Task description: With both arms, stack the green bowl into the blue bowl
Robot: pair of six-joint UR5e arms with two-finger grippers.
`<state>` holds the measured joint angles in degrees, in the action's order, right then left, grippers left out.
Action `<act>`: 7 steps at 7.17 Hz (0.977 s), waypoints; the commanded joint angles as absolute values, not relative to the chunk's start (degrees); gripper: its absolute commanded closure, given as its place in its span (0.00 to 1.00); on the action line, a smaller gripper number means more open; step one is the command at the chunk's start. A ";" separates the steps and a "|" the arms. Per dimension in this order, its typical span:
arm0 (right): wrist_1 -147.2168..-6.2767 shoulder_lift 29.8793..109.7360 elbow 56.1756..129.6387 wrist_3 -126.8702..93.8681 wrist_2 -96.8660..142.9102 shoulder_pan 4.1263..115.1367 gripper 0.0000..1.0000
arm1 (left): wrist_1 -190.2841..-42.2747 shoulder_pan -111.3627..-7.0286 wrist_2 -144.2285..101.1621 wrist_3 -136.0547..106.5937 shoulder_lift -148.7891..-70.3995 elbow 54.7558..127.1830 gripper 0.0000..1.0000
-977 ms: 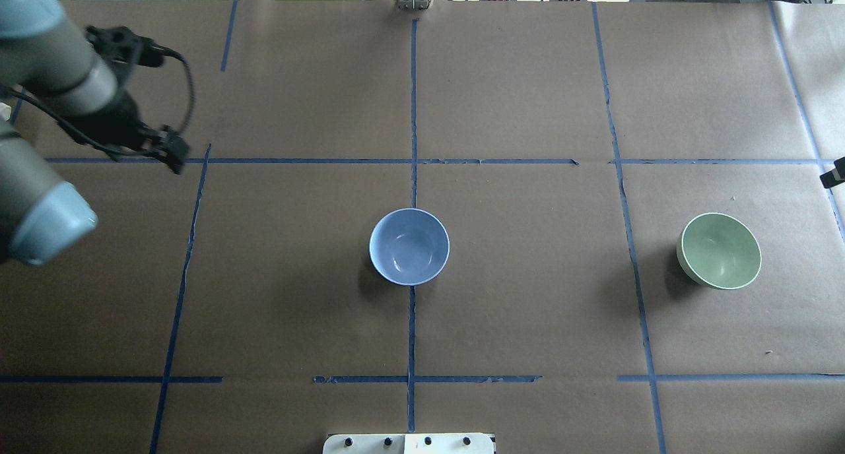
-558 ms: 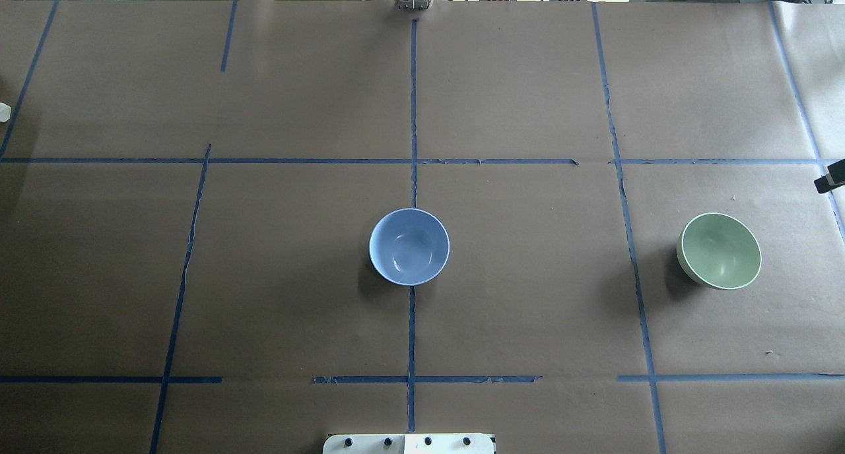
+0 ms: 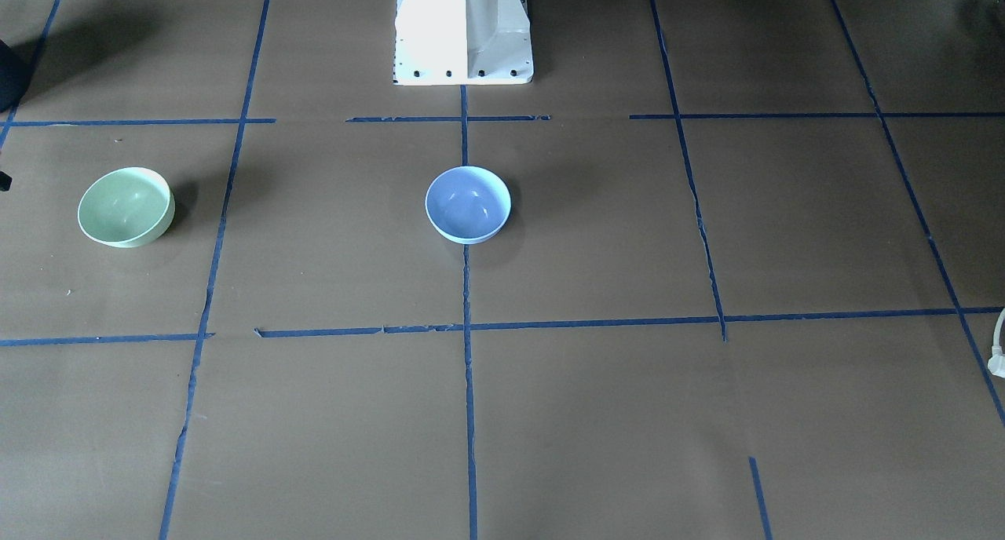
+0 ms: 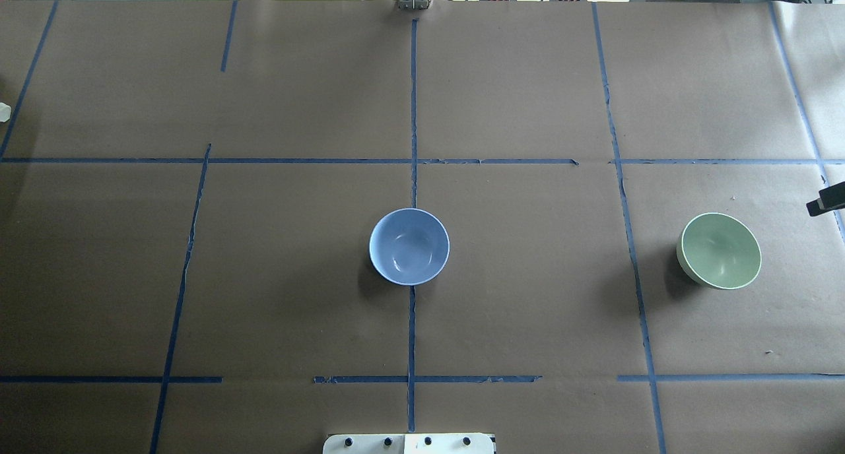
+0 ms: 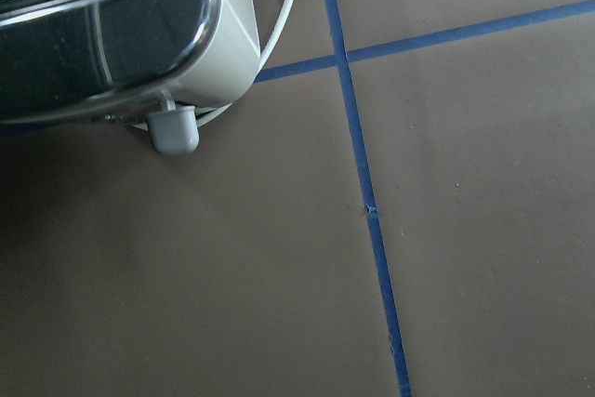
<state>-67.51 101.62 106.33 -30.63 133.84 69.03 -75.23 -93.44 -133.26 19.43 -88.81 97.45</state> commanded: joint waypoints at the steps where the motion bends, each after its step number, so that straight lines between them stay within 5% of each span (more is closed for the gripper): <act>1: -55.04 103.80 105.65 -45.49 126.78 58.68 0.00 | -75.23 -93.60 -133.77 19.42 -88.51 97.47 0.00; 3: -51.45 103.62 100.93 -46.49 123.67 54.68 0.03 | -75.23 -93.60 -133.86 19.34 -88.59 97.65 0.00; 4: -48.81 102.93 97.77 -48.32 123.49 53.19 0.13 | -75.23 -93.60 -133.86 19.34 -88.59 97.65 0.00; 5: -48.26 101.35 97.04 -49.56 123.66 53.00 0.34 | -75.23 -93.60 -133.86 19.34 -88.59 97.73 0.00; 6: -48.08 101.25 97.12 -49.74 123.75 52.91 0.72 | -75.23 -93.60 -133.86 19.34 -88.59 97.73 0.00; 7: -47.99 101.25 97.12 -49.57 123.66 52.65 0.93 | -75.23 -93.60 -133.86 19.34 -88.59 97.73 0.00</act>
<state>-48.32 101.49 97.33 -49.42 123.71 52.98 -75.23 -93.60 -133.86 19.34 -88.59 97.72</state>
